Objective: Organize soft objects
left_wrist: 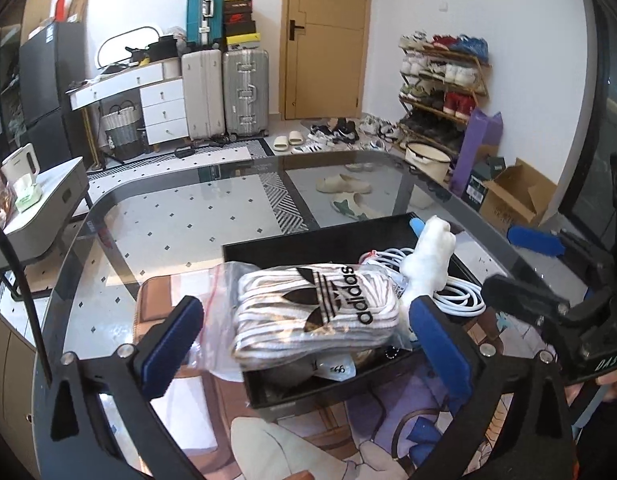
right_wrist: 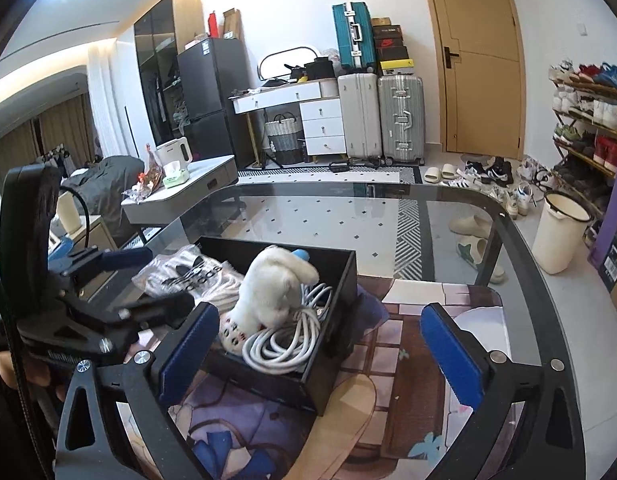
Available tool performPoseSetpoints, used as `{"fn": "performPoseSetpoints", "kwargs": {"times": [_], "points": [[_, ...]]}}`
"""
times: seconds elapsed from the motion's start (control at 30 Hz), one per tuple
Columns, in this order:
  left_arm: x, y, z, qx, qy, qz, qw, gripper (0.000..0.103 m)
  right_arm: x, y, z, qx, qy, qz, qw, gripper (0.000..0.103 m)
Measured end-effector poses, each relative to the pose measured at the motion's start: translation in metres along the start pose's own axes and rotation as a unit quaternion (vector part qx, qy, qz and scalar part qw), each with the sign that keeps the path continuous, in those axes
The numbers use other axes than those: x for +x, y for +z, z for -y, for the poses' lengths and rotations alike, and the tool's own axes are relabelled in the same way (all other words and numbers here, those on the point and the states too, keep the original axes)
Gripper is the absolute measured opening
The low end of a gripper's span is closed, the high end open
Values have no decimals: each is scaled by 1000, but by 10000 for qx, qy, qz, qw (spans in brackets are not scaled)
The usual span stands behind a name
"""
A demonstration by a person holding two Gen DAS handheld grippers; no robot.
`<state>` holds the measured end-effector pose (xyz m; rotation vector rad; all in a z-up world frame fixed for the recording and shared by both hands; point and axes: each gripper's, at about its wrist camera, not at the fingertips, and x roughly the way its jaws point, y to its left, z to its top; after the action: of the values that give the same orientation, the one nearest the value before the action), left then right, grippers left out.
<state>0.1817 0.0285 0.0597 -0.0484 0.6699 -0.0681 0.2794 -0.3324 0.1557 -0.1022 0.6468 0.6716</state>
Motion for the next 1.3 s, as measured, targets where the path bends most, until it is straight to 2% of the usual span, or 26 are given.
{"fn": "performPoseSetpoints", "kwargs": {"times": [0.47,0.87,1.3], "points": [[-30,-38,-19,-356,189,424,9983,103,-14,-20,-29,-370,33,259,9990,102],[-27,-63,-13,-348,361,501,9975,103,-10,-36,-38,-398,25,399,9984,102],[-24,-63,-9,-316,513,475,9971,103,-17,-39,-37,-417,-56,642,9970,102]]}}
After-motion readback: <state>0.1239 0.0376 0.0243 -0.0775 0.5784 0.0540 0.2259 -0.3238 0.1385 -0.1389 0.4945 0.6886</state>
